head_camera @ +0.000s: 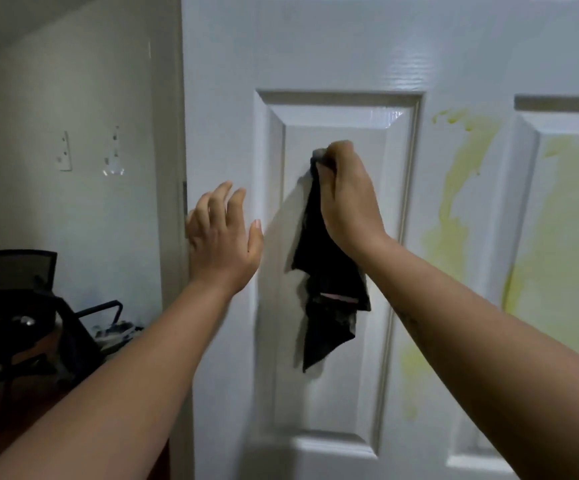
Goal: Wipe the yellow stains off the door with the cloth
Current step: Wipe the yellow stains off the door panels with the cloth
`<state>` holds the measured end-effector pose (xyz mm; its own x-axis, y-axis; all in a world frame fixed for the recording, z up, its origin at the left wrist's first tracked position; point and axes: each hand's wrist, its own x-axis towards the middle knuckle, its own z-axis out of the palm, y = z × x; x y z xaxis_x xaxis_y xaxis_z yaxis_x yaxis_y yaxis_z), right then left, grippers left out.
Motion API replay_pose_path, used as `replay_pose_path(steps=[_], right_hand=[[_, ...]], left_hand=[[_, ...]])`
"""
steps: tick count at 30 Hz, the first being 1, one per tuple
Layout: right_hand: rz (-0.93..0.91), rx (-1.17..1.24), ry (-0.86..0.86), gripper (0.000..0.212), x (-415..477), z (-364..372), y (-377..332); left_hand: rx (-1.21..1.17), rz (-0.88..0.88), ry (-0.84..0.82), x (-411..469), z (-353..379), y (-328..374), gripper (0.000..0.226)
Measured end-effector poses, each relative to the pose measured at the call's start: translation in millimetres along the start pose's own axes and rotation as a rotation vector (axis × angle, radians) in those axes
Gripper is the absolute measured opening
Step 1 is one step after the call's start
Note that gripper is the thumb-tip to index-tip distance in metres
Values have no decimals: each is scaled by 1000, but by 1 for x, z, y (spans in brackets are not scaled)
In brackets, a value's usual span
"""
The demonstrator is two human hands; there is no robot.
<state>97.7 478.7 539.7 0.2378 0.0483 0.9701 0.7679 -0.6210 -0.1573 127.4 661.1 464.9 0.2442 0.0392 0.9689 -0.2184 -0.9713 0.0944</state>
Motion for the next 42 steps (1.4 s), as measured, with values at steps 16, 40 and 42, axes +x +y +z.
replay_pose_path(steps=[16,40,42], right_hand=[[-206,-448,258,14,25,50,25],[224,-451,439,13,-113,42,73],[169,-553,367,14,-139,58,64]], left_hand=[[55,99,27,28,33,-34,60],[19,242,48,-13,40,-50,61],[20,256,46,-24,43,-50,61]])
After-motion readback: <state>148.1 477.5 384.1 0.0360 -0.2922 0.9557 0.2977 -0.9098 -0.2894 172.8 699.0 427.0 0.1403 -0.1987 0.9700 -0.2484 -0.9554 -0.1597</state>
